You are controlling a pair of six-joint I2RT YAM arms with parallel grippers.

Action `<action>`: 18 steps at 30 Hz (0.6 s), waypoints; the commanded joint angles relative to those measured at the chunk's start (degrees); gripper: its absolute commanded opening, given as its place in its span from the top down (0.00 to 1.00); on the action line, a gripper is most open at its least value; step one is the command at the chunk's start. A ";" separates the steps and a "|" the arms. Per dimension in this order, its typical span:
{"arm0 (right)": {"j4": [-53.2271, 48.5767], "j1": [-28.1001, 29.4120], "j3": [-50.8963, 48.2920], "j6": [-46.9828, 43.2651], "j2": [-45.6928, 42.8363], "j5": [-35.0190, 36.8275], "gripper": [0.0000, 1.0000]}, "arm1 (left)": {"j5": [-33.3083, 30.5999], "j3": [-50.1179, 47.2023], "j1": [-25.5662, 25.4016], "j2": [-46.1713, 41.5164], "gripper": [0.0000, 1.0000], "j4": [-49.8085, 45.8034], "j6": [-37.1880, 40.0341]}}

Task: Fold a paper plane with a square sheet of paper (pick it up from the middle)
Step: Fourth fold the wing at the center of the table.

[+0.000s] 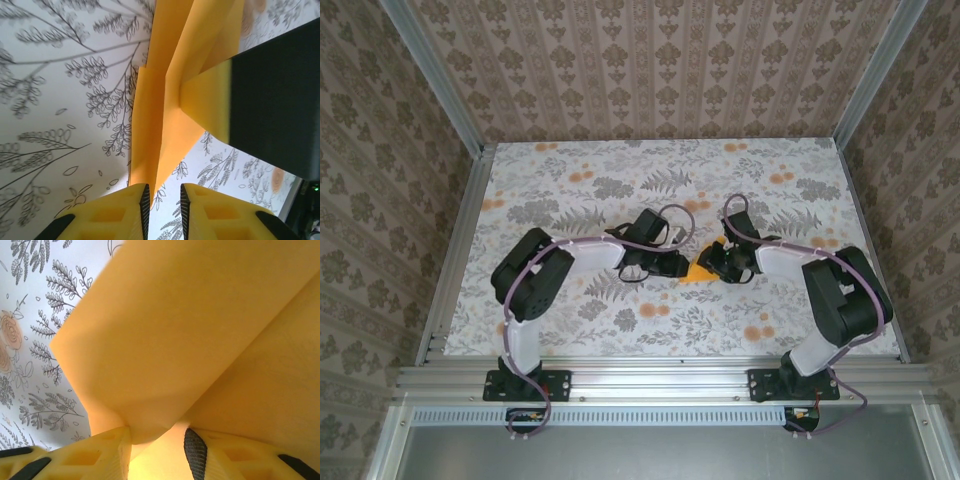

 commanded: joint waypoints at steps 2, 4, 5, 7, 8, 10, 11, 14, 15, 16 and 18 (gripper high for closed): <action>-9.85 -0.38 -2.40 2.98 6.54 10.07 0.59 | 0.25 -2.72 0.33 -3.09 0.74 4.73 -3.11; -10.65 -0.28 -2.14 3.77 7.77 10.22 0.59 | 0.76 -3.26 0.16 -2.86 0.74 6.52 -3.90; -10.98 -0.28 -2.05 4.06 8.29 10.28 0.59 | 0.90 -3.23 0.07 -2.68 0.74 6.96 -4.03; -11.47 -0.27 -2.13 4.85 9.13 10.50 0.59 | 0.74 -2.99 -0.44 -2.08 0.75 7.09 -3.79; -11.60 -0.35 -2.13 5.13 9.40 10.54 0.59 | 0.69 -2.65 -0.60 -1.75 0.75 6.72 -3.47; -11.93 -0.35 -2.22 5.90 9.93 10.76 0.60 | 0.17 -1.90 -0.95 -1.12 0.78 5.73 -2.68; -12.03 -0.29 -2.14 6.16 10.32 10.69 0.60 | -0.02 -1.77 -1.09 -0.91 0.78 5.64 -2.36; -12.55 -0.36 -2.07 7.07 11.28 10.79 0.61 | -0.54 -0.66 -1.47 -0.08 0.80 4.07 -1.04; -12.69 -0.40 -2.07 7.35 11.70 10.79 0.62 | -0.87 -0.25 -1.58 0.21 0.80 3.32 -0.55; -12.83 -0.38 -1.98 7.56 12.01 10.78 0.62 | -1.32 0.16 -1.82 0.57 0.81 2.61 -0.13; -13.07 -0.41 -1.96 7.80 11.89 10.87 0.63 | -1.97 0.37 -2.19 1.07 0.80 1.88 0.54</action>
